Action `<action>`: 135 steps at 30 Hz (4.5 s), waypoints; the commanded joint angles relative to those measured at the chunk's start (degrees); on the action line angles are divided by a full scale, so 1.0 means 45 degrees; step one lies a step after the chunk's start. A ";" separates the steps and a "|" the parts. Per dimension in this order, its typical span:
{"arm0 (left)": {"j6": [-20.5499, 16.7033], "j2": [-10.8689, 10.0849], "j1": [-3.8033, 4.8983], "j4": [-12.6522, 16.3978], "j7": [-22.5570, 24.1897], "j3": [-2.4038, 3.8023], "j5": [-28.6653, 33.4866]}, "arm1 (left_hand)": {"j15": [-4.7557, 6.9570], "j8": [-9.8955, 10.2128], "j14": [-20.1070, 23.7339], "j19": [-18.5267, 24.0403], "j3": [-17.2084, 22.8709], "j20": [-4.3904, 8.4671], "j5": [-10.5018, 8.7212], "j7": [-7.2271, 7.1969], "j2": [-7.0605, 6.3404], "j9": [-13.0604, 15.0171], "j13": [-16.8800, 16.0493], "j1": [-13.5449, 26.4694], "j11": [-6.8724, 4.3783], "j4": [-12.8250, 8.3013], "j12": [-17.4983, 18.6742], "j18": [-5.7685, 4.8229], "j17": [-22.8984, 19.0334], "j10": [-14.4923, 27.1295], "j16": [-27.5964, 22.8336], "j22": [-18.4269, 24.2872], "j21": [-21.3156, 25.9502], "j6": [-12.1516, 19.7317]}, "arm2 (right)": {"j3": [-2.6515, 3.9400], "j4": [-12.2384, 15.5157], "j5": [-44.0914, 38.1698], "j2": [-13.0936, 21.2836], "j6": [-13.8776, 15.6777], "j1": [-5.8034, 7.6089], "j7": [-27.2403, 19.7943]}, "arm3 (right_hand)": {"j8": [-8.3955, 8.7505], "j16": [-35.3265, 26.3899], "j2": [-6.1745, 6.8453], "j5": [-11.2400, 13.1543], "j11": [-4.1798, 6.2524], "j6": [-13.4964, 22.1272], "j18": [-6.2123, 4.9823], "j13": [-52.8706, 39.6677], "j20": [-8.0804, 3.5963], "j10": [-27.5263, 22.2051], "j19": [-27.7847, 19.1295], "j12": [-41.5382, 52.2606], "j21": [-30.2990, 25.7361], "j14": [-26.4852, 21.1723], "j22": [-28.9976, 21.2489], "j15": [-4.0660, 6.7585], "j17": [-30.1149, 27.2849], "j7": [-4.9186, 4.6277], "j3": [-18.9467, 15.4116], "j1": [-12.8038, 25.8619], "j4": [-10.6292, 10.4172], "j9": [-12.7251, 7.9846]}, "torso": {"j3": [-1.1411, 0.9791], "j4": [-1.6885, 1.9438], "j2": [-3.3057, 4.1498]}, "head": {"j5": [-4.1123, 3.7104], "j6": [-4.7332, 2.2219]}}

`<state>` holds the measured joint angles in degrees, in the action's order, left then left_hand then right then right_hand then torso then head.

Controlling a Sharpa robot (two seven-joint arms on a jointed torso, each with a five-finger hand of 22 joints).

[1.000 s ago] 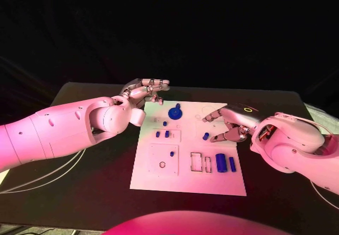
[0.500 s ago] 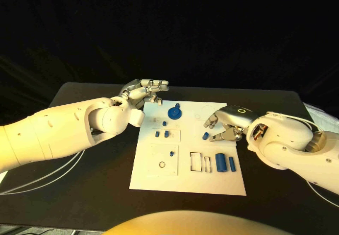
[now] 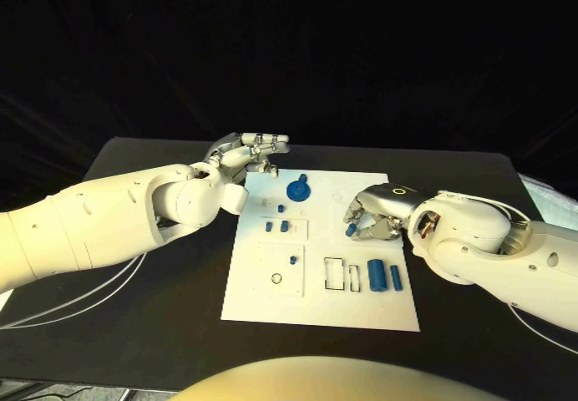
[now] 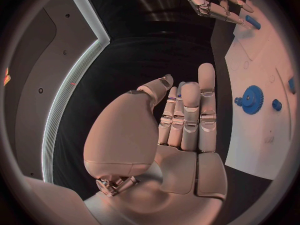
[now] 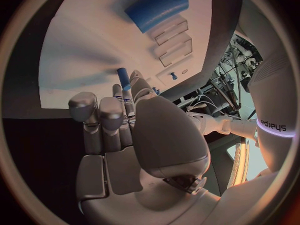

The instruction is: Assemble the parts on the task board

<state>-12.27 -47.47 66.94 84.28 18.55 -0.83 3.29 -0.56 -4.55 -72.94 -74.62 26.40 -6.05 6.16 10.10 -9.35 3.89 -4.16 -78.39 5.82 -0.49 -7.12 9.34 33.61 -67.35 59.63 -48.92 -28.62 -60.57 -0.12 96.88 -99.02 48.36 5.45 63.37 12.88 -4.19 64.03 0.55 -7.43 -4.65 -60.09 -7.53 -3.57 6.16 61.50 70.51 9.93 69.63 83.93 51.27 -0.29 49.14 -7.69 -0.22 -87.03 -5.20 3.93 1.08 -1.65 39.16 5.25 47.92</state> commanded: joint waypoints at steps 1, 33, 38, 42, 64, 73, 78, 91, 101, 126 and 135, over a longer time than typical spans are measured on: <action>0.0162 0.0021 0.0001 0.0029 0.0151 0.0009 0.0051 | -0.0011 -0.0087 0.0070 0.0068 -0.0067 0.0000 -0.0078 0.0017 0.0128 -0.0001 -0.0007 0.0044 -0.0011 0.0036 -0.0040 0.0227 -0.0017 0.0058 -0.0058 0.0021 0.0052 0.0075 | -0.0007 -0.0098 -0.0240 -0.0084 -0.0346 -0.0040 -0.0111 | -0.0026 0.0055 -0.0159 0.0043 -0.0010 -0.0139 0.0014 0.0020 -0.0019 0.0159 0.0069 -0.0109 0.0060 0.0018 0.0018 0.0108 0.0025 0.0009 0.0125 -0.0009 0.0008 -0.0001 | -0.0005 0.0016 -0.0004 | 0.0003 0.0040; 0.0278 0.0023 0.0001 -0.0010 0.0018 0.0009 0.0051 | -0.0011 -0.0087 0.0070 0.0068 -0.0067 0.0000 -0.0078 0.0017 0.0128 -0.0001 -0.0007 0.0044 -0.0011 0.0036 -0.0040 0.0227 -0.0017 0.0058 -0.0058 0.0021 0.0052 0.0075 | -0.0033 -0.0164 0.0200 -0.0133 0.1197 -0.0173 -0.0179 | -0.0045 0.0914 -0.0190 0.0804 0.0264 -0.1565 0.0238 -0.0018 -0.0243 0.2073 0.0653 -0.1008 0.0948 0.0204 0.1357 0.0327 0.0970 0.0118 0.3382 0.0303 0.0666 0.0078 | -0.0008 -0.0006 -0.0024 | -0.0008 0.0113; 0.0302 0.0025 0.0000 -0.0034 -0.0026 0.0008 0.0051 | -0.0011 -0.0087 0.0070 0.0068 -0.0067 0.0000 -0.0078 0.0017 0.0128 -0.0001 -0.0007 0.0044 -0.0011 0.0036 -0.0040 0.0227 -0.0017 0.0058 -0.0058 0.0021 0.0052 0.0075 | 0.0004 0.0084 0.1471 0.0155 0.1258 -0.0081 -0.0048 | -0.0008 0.0978 -0.0020 0.0814 0.0265 -0.1582 0.0243 -0.0021 -0.0242 0.2137 0.0656 -0.1142 0.0987 0.0209 0.1403 0.0321 0.1021 0.0126 0.3658 0.0641 0.0617 0.0079 | -0.0001 -0.0004 -0.0034 | -0.0033 0.0092; 0.0320 0.0033 0.0000 -0.0047 -0.0057 0.0008 0.0051 | -0.0010 -0.0102 0.0083 0.0065 -0.0113 -0.0002 -0.0086 0.0016 0.0158 0.0002 -0.0009 0.0024 -0.0012 0.0024 -0.0071 0.0229 -0.0044 0.0071 -0.0056 0.0034 0.0069 0.0079 | 0.0044 0.0281 0.2347 0.0367 0.1191 0.0085 -0.0012 | 0.0008 0.1008 0.0067 0.0817 0.0261 -0.1582 0.0245 -0.0022 -0.0242 0.2156 0.0656 -0.1195 0.1001 0.0212 0.1420 0.0319 0.1048 0.0128 0.3748 0.0782 0.0596 0.0077 | 0.0001 -0.0007 -0.0031 | -0.0055 0.0054; 0.0394 0.0163 -0.0004 -0.0086 -0.0130 0.0008 0.0051 | -0.0012 -0.0099 0.0090 0.0065 -0.0132 -0.0003 -0.0086 0.0020 0.0161 -0.0001 -0.0005 0.0010 -0.0008 0.0013 -0.0074 0.0230 -0.0051 0.0095 -0.0054 0.0041 0.0078 0.0099 | 0.0099 0.1792 0.2380 -0.0765 0.1025 0.0024 -0.0366 | 0.0044 0.1034 0.0169 0.0828 0.0246 -0.1555 0.0242 -0.0019 -0.0239 0.2156 0.0634 -0.1299 0.1006 0.0207 0.1413 0.0310 0.1048 0.0127 0.3912 0.1029 0.0540 0.0068 | 0.0023 0.0036 -0.0031 | 0.0060 0.0091; 0.0471 0.0222 -0.0005 -0.0091 -0.0211 0.0007 0.0013 | -0.0011 -0.0102 0.0098 0.0065 -0.0133 -0.0003 -0.0081 0.0019 0.0186 0.0000 -0.0005 -0.0017 -0.0010 0.0001 -0.0083 0.0231 -0.0064 0.0103 -0.0056 0.0045 0.0083 0.0103 | 0.0011 0.1301 0.1357 -0.1748 0.0856 -0.0844 -0.0629 | 0.0074 0.1026 0.0210 0.0821 0.0220 -0.1500 0.0237 -0.0013 -0.0237 0.2103 0.0610 -0.1355 0.0995 0.0196 0.1390 0.0295 0.1024 0.0096 0.4008 0.1082 0.0554 0.0056 | 0.0007 0.0000 -0.0004 | 0.0282 0.0114; 0.0510 0.0279 -0.0009 -0.0129 -0.0242 0.0007 -0.0026 | -0.0011 -0.0102 0.0098 0.0065 -0.0133 -0.0003 -0.0081 0.0019 0.0186 0.0000 -0.0005 -0.0017 -0.0010 0.0001 -0.0083 0.0231 -0.0064 0.0103 -0.0056 0.0045 0.0083 0.0103 | -0.0012 0.1057 0.1170 -0.2142 0.0752 -0.1141 -0.0712 | 0.0078 0.1022 0.0216 0.0819 0.0215 -0.1490 0.0235 -0.0013 -0.0237 0.2095 0.0603 -0.1362 0.0990 0.0193 0.1381 0.0290 0.1016 0.0091 0.4022 0.1096 0.0553 0.0053 | 0.0001 -0.0009 -0.0010 | 0.0321 0.0150; 0.0648 0.0312 -0.0019 -0.0157 -0.0345 0.0005 -0.0048 | -0.0006 -0.0112 0.0117 0.0062 -0.0127 0.0001 -0.0065 0.0021 0.0244 0.0000 -0.0003 -0.0126 -0.0010 -0.0064 -0.0109 0.0235 -0.0086 0.0134 -0.0051 0.0056 0.0098 0.0120 | -0.0091 0.0468 0.0961 -0.2674 0.0508 -0.1427 -0.0844 | 0.0082 0.1025 0.0216 0.0812 0.0209 -0.1479 0.0235 -0.0013 -0.0236 0.2086 0.0601 -0.1370 0.0991 0.0191 0.1384 0.0285 0.1019 0.0085 0.4050 0.1113 0.0551 0.0051 | 0.0002 -0.0001 -0.0006 | 0.0396 0.0230; 0.0679 0.0316 -0.0022 -0.0155 -0.0354 0.0005 -0.0049 | -0.0006 -0.0114 0.0120 0.0061 -0.0133 0.0001 -0.0066 0.0025 0.0249 0.0000 -0.0002 -0.0135 -0.0006 -0.0071 -0.0114 0.0235 -0.0090 0.0141 -0.0049 0.0058 0.0100 0.0124 | -0.0109 0.0356 0.0891 -0.2806 0.0371 -0.1474 -0.0890 | 0.0084 0.1034 0.0220 0.0809 0.0206 -0.1472 0.0235 -0.0013 -0.0236 0.2081 0.0599 -0.1374 0.0991 0.0192 0.1383 0.0282 0.1033 0.0081 0.4064 0.1126 0.0550 0.0050 | -0.0004 -0.0009 -0.0014 | 0.0429 0.0269; 0.0753 0.0315 -0.0027 -0.0177 -0.0402 0.0005 -0.0049 | -0.0006 -0.0114 0.0120 0.0061 -0.0133 0.0001 -0.0066 0.0025 0.0249 0.0000 -0.0002 -0.0135 -0.0006 -0.0071 -0.0114 0.0235 -0.0090 0.0141 -0.0049 0.0058 0.0100 0.0124 | -0.0147 0.0113 0.0499 -0.3095 0.0061 -0.1718 -0.0752 | 0.0088 0.1019 0.0227 0.0794 0.0200 -0.1453 0.0231 -0.0014 -0.0234 0.2063 0.0581 -0.1385 0.0981 0.0182 0.1366 0.0276 0.1001 0.0076 0.4129 0.1140 0.0569 0.0047 | -0.0003 0.0011 -0.0004 | 0.0486 0.0333; 0.0768 0.0314 -0.0029 -0.0182 -0.0417 0.0005 -0.0049 | -0.0010 -0.0116 0.0128 0.0060 -0.0146 0.0000 -0.0068 0.0031 0.0252 0.0000 -0.0001 -0.0131 -0.0001 -0.0070 -0.0120 0.0233 -0.0105 0.0150 -0.0053 0.0061 0.0104 0.0130 | -0.0172 0.0072 0.0339 -0.3132 -0.0139 -0.1746 -0.0577 | 0.0166 0.0942 0.0743 0.0580 -0.0029 -0.0792 0.0217 0.0018 -0.0115 0.1324 0.0448 -0.1449 0.0892 0.0123 0.1211 0.0078 0.0852 -0.0197 0.4140 0.1611 0.0509 -0.0057 | -0.0002 -0.0006 -0.0018 | 0.0499 0.0356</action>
<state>-9.91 -46.16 66.81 83.41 16.55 -0.84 3.20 -0.56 -4.83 -72.70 -74.62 25.91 -6.05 6.16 10.29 -8.52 3.89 -4.16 -78.77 5.82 -0.62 -7.32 9.33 33.20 -66.94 59.63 -48.74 -28.40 -60.36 -0.71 97.40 -96.21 34.26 7.04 55.74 9.48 -3.96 68.35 3.84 -4.78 -4.79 -64.12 -7.53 -3.54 5.59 67.95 72.72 3.62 73.90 83.95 56.78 0.39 53.04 -8.48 18.61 -80.32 -2.63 3.95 1.06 -1.63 39.11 7.49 49.50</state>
